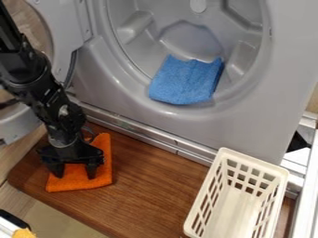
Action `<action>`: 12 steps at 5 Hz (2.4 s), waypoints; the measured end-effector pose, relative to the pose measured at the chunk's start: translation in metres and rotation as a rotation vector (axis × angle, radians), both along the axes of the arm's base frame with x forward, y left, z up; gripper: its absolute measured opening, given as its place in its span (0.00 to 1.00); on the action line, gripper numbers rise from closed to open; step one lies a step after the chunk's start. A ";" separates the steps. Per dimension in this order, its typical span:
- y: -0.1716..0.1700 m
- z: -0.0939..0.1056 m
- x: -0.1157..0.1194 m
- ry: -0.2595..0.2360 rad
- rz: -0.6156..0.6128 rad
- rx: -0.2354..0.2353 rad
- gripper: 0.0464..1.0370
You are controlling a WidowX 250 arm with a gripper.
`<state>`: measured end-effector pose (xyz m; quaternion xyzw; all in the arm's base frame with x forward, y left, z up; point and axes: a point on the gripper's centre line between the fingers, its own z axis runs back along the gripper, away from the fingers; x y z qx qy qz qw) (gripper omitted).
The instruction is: Move the orange cloth to the right side of the floor
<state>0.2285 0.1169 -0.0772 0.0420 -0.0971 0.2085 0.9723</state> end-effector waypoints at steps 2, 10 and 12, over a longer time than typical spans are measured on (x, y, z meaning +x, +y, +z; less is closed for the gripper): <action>-0.053 0.000 0.007 -0.035 -0.119 -0.070 0.96; -0.146 0.084 0.021 -0.195 -0.348 -0.022 0.96; -0.136 0.130 0.019 -0.313 -0.383 -0.144 0.96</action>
